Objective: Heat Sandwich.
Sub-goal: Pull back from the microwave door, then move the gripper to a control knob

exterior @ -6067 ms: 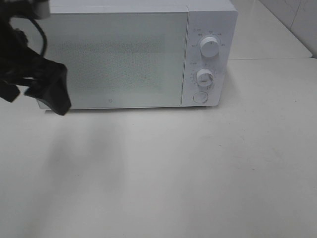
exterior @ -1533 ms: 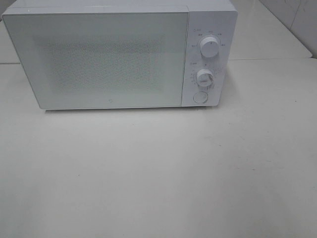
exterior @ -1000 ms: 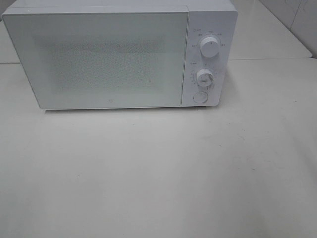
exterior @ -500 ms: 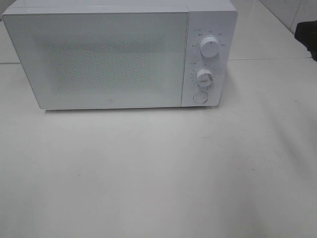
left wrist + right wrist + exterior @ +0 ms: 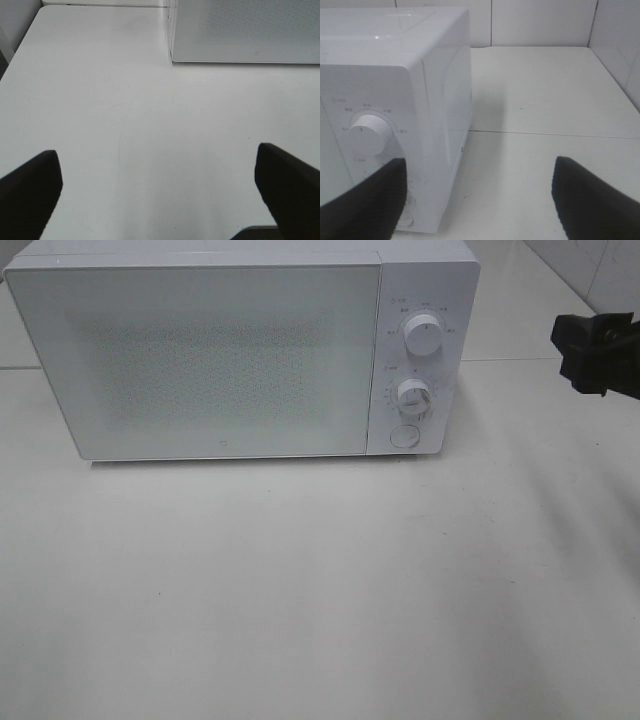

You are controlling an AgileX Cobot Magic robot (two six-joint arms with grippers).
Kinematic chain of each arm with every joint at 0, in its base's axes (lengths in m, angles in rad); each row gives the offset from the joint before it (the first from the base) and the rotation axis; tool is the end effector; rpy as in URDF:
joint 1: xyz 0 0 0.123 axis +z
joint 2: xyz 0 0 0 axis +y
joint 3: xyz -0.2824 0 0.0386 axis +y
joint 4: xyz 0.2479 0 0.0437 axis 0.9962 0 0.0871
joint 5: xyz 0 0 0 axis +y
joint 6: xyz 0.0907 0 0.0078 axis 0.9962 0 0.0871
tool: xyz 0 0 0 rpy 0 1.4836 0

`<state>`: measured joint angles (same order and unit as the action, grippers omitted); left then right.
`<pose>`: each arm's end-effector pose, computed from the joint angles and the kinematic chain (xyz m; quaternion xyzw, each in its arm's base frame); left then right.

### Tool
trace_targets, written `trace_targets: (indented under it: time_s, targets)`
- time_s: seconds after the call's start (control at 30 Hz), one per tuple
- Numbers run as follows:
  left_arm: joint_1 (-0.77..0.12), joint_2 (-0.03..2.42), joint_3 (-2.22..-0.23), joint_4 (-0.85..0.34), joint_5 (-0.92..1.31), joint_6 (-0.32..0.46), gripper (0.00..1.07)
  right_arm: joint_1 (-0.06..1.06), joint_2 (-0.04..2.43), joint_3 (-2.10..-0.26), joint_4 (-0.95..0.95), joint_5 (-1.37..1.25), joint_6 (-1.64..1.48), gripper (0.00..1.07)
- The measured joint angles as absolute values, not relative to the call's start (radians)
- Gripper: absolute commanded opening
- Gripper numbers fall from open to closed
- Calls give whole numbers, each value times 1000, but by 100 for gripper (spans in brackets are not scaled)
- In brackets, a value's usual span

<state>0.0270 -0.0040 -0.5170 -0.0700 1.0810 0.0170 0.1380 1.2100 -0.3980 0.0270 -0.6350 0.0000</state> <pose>-0.0083 -0.0058 0.2804 -0.0022 0.8525 -0.0235 0.5222 0.2274 0.0301 0.2427 -0.0375 0.7372 0.0479 0.6729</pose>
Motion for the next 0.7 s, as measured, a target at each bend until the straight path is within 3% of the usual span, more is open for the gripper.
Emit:
trace_targets:
  time_s: [0.17, 0.27, 0.7]
  targets:
    - [27, -4, -517, -70, 1081, 17, 100, 209, 1271, -349, 199, -757, -121, 76]
    - [27, -4, -517, -70, 1081, 17, 100, 319, 1330, -342, 329, -842, -206, 76]
    - [27, -4, -517, -70, 1081, 17, 100, 575, 1532, -344, 574, -1088, -262, 76]
